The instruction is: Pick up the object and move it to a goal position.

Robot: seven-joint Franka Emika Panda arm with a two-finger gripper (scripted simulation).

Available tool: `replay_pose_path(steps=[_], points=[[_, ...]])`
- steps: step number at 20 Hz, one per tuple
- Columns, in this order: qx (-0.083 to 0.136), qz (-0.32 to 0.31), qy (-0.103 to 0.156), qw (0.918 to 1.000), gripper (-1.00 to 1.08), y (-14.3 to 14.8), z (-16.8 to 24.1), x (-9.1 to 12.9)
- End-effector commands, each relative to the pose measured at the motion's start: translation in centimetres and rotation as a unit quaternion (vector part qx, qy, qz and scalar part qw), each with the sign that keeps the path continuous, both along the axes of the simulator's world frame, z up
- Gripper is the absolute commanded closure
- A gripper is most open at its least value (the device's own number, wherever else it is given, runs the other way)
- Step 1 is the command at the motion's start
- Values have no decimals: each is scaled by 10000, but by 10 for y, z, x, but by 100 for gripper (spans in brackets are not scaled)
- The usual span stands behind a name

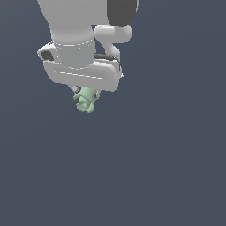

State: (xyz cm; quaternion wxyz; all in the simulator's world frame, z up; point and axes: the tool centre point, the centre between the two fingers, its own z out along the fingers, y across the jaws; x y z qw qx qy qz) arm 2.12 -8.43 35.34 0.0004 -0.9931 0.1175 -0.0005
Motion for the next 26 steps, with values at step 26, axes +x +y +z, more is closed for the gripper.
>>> replay_pose_path(steps=[26], points=[[-4,3,6,10000,108,-51,114,29]])
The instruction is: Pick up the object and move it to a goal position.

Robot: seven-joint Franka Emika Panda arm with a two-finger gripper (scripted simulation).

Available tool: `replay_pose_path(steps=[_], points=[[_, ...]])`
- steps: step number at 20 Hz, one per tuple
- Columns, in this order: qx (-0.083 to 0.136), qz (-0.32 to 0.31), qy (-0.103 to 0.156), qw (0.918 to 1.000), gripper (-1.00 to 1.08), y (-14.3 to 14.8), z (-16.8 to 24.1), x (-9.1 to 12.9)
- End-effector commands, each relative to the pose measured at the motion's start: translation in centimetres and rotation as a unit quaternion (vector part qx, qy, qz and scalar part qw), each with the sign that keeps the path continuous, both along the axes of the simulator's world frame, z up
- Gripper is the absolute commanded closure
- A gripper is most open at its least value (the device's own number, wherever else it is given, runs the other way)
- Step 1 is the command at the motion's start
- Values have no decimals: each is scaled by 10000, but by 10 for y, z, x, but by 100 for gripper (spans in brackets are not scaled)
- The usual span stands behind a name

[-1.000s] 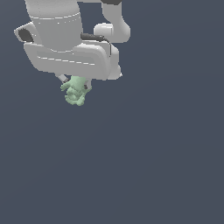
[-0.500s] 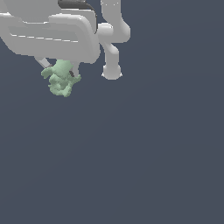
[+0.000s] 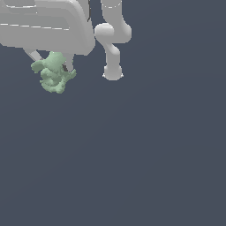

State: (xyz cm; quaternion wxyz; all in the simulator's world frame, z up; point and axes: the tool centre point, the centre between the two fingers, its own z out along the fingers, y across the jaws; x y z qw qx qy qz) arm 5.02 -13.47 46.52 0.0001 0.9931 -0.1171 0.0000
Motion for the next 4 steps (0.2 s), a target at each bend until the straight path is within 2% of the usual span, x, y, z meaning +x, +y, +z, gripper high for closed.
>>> replay_pose_path(steps=[1,4], points=[[0,0,0,10000,108,-1,2,1],[0,0,0,10000,108,-1,3,1]])
